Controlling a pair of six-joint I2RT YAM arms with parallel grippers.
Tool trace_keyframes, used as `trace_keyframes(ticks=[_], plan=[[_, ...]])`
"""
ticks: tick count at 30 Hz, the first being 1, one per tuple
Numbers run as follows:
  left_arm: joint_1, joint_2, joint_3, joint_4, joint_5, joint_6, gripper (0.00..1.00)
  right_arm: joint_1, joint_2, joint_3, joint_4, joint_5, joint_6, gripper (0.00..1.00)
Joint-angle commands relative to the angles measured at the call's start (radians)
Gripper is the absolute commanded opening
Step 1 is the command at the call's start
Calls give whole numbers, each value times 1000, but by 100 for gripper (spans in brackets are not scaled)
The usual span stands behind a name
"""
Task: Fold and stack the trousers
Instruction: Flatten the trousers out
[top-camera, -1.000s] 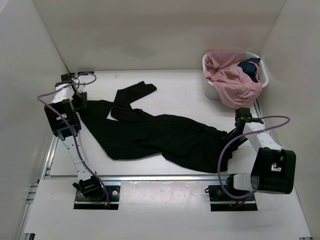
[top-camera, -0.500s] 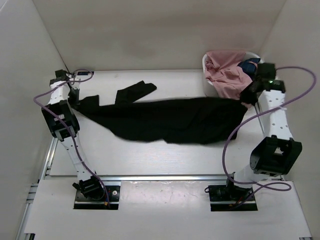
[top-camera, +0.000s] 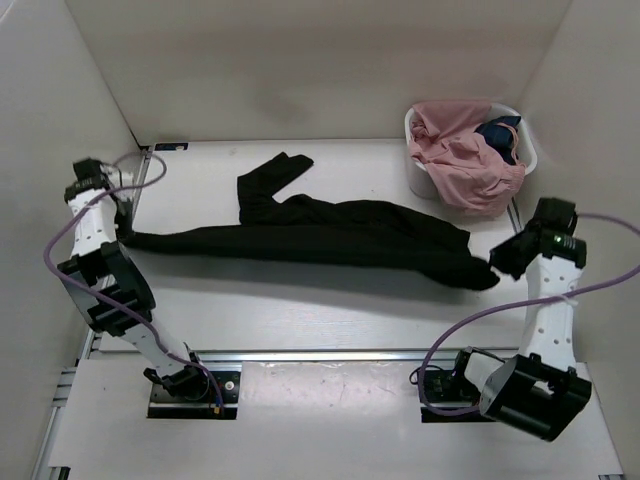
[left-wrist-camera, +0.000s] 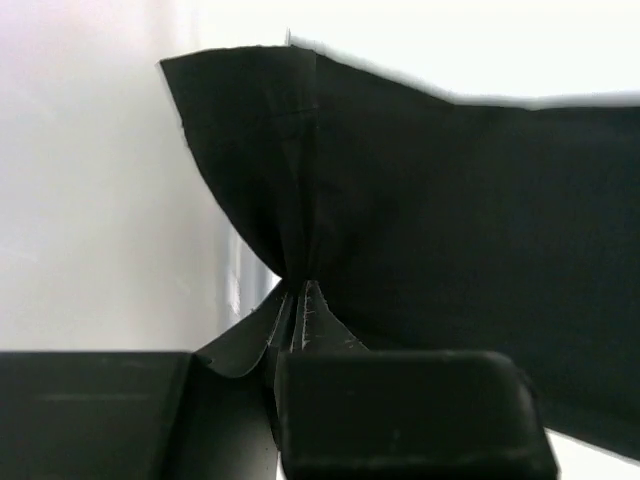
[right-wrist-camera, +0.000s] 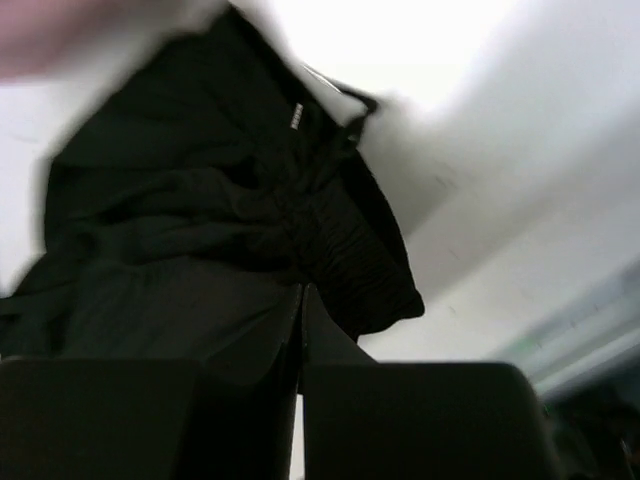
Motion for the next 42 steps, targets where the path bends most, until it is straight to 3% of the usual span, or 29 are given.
trace_keyframes(ticks=[1, 3, 8, 19, 21, 24, 25, 26, 29, 32, 35, 39, 42], plan=[[68, -50, -206, 10, -70, 60, 14, -24, -88, -144, -44, 101, 30, 0], [95, -79, -347, 30, -57, 70, 14, -24, -158, -273, -44, 101, 62, 0], [137, -93, -513, 58, -66, 80, 14, -33, -174, -422, -21, 101, 83, 0], [201, -162, -630, 87, -38, 118, 14, -42, -163, -381, -30, 160, 65, 0], [201, -138, -571, 87, -11, 118, 14, -42, -133, -358, 34, 150, 56, 0], [157, -43, -306, 15, 44, 67, 14, -42, 3, -159, 67, 191, 13, 0], [148, -12, -215, -46, 97, 40, 14, -42, 89, 1, 58, 216, -18, 0], [148, 48, -26, -80, 128, 25, 14, -42, 129, 89, 44, 234, -32, 0], [137, 154, 324, -212, 208, -25, 14, -42, 229, 364, -16, 258, -55, 0], [137, 179, 442, -251, 219, -34, 14, -42, 239, 432, -16, 244, -46, 0], [128, 125, 364, -251, 219, -20, 14, -42, 182, 352, -16, 219, -27, 0], [128, -14, 23, -177, 210, 12, 14, -64, 38, 124, -2, 196, 10, 0], [128, -65, -136, -122, 190, 41, 14, -49, -14, -105, 100, 22, 19, 0]])
